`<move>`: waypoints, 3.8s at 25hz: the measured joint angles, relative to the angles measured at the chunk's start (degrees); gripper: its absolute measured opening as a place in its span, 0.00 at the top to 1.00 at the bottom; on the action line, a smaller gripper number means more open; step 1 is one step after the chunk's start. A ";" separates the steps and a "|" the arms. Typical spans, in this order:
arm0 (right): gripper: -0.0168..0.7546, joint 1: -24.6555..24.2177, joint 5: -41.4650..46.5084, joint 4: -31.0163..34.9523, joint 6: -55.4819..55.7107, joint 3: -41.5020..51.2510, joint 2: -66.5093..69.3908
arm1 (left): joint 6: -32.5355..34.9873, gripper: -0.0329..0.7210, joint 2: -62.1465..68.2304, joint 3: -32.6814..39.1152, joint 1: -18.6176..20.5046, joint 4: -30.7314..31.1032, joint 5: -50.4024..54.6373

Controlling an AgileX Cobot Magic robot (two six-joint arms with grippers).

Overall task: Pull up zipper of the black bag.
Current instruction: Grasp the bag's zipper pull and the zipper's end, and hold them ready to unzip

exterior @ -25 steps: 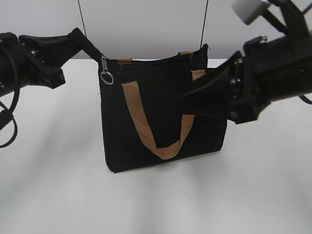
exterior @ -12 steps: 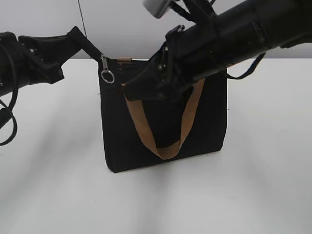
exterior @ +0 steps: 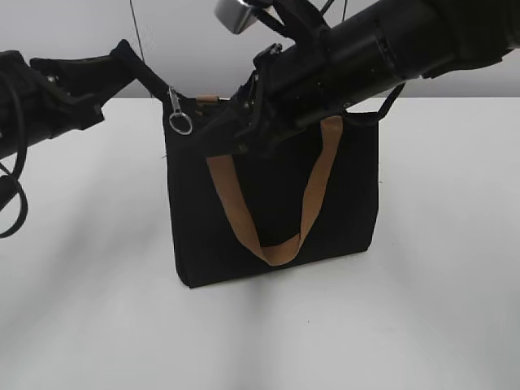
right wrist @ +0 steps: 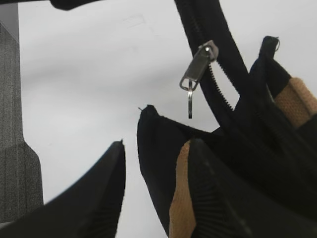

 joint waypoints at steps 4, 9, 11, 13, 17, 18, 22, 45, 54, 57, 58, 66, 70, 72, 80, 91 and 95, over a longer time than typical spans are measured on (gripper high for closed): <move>0.56 0.00 -1.03 0.66 0.00 -0.78 1.24 | -0.17 0.96 0.00 0.00 0.00 0.00 -1.46; 0.57 0.00 -2.38 2.88 0.00 -0.95 2.93 | -0.22 0.96 0.00 0.00 0.00 0.00 -1.81; 0.57 0.00 -3.45 4.12 0.00 -0.95 3.41 | -0.22 0.96 0.00 0.00 0.00 0.00 -1.81; 0.57 0.00 -3.72 5.23 0.00 -0.95 3.53 | -0.22 0.96 0.00 0.00 0.00 0.00 -1.81; 0.57 0.08 -3.78 6.53 0.00 -1.92 4.20 | -0.22 0.96 0.00 0.00 0.00 0.10 -1.81; 0.57 0.28 -3.78 6.57 0.00 -2.37 4.37 | -0.22 0.96 0.00 0.00 0.00 0.17 -1.81; 0.57 1.61 -3.78 7.17 0.00 -2.77 4.41 | -0.22 0.96 0.00 0.00 0.00 0.17 -1.81; 0.98 2.00 -7.09 10.12 2.02 -2.77 5.38 | -0.23 0.96 0.00 0.00 0.00 0.30 -1.22; 0.98 0.76 -4.91 5.41 8.82 -2.77 3.82 | -0.23 0.96 0.00 0.00 0.00 0.24 15.20; 0.98 0.61 -4.38 4.89 9.76 -2.77 3.24 | -0.23 0.96 0.00 0.00 0.00 0.24 19.66; 0.98 0.61 -3.96 4.87 9.94 -2.77 3.24 | -0.23 0.96 0.00 0.00 0.00 0.24 20.74; 0.98 -0.29 -3.37 4.80 10.53 -2.77 3.24 | -0.23 0.96 0.00 0.00 0.00 0.36 24.53; 0.98 -1.02 -2.79 4.33 10.72 -2.77 3.24 | -0.23 0.96 0.00 0.00 0.00 0.48 25.57; 0.98 -1.51 -2.79 3.50 10.87 -2.77 3.24 | -0.23 0.96 0.00 0.00 0.00 0.48 25.98; 0.98 -6.06 -1.56 -0.91 15.04 -2.77 3.24 | -0.23 0.96 -0.05 0.00 0.00 0.48 26.29; 0.98 -14.06 4.36 -4.97 18.72 -2.77 3.18 | -0.23 0.96 -0.05 0.00 0.00 0.48 26.53; 0.98 -17.12 4.84 -7.12 20.89 -2.77 2.53 | -0.23 0.96 -0.05 0.00 0.00 0.48 26.53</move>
